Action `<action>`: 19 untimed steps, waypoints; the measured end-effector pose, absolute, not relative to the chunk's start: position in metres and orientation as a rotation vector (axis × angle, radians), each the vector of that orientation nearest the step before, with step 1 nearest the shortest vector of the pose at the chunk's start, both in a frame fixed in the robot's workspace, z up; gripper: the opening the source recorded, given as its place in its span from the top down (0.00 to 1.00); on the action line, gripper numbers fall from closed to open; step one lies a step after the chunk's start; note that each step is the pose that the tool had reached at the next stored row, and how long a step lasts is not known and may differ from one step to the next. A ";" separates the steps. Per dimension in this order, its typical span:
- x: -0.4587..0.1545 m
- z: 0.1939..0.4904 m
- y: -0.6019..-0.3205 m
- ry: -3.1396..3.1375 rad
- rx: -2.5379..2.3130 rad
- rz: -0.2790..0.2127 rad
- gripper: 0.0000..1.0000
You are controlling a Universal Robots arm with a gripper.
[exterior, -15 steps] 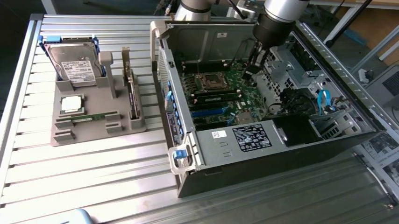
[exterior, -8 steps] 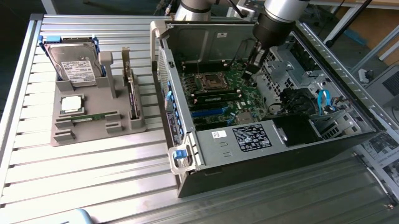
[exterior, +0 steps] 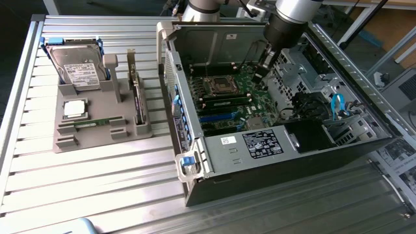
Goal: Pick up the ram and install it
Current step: 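Press down the ram until it locks into place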
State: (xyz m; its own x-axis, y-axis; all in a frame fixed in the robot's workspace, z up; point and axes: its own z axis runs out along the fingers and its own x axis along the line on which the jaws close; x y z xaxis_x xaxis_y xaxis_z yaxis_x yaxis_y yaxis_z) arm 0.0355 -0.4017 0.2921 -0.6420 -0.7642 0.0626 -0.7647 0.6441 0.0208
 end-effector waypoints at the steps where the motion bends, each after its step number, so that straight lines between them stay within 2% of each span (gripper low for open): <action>1: 0.035 0.292 -0.402 -2.793 1.288 0.011 0.89; 19: 0.035 0.292 -0.402 -2.902 1.019 0.002 0.89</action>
State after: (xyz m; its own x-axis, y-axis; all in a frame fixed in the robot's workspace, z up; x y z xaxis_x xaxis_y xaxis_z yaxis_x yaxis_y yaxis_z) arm 0.0355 -0.4017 0.2921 -0.7784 -0.6246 0.0626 -0.6247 0.7806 0.0208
